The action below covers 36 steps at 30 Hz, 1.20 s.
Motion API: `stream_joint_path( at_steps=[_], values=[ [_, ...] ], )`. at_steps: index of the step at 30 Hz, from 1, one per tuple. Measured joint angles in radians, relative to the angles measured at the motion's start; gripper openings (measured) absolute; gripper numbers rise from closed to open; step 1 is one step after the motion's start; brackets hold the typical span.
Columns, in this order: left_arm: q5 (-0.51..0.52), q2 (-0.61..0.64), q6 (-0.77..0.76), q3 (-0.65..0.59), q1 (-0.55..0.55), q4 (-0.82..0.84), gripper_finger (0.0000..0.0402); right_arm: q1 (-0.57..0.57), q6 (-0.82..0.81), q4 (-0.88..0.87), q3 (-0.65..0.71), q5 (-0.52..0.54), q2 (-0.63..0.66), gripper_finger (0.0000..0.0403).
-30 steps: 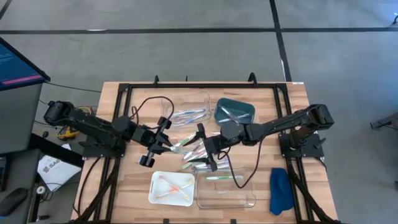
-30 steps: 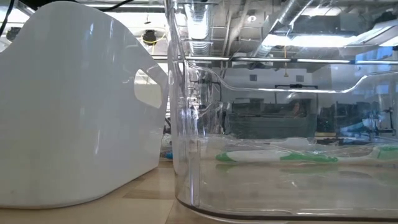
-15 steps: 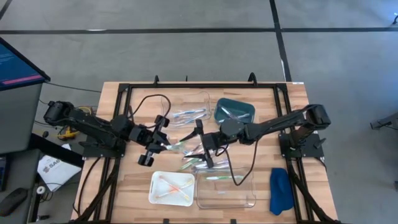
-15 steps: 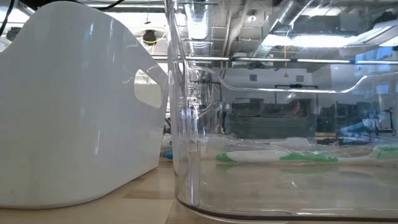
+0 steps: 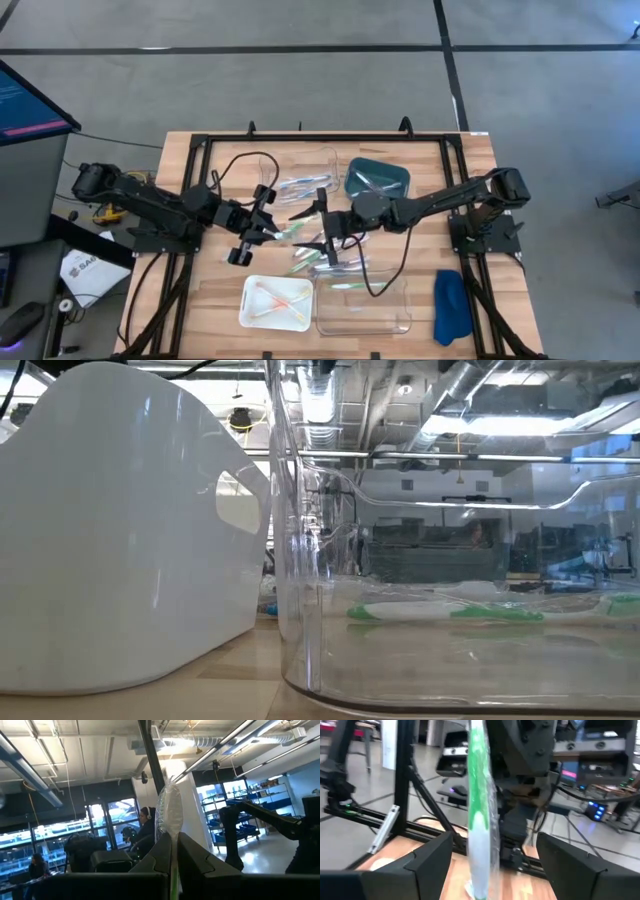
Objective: Pick & Place Toothbrushes
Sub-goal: Put the green toothbrush into the bottom transparent bin
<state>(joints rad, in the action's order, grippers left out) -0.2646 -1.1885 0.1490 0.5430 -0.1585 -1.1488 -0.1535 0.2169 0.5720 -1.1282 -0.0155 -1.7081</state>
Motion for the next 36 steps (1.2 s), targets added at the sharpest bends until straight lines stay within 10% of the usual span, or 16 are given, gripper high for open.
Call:
stream_joint_path(
  at_steps=[36],
  values=[
    [0.037,0.001,-0.007,0.0,0.035,0.084,0.0007,0.011,-0.046,-0.157,0.0,0.05,0.0,0.0281]
  ],
)
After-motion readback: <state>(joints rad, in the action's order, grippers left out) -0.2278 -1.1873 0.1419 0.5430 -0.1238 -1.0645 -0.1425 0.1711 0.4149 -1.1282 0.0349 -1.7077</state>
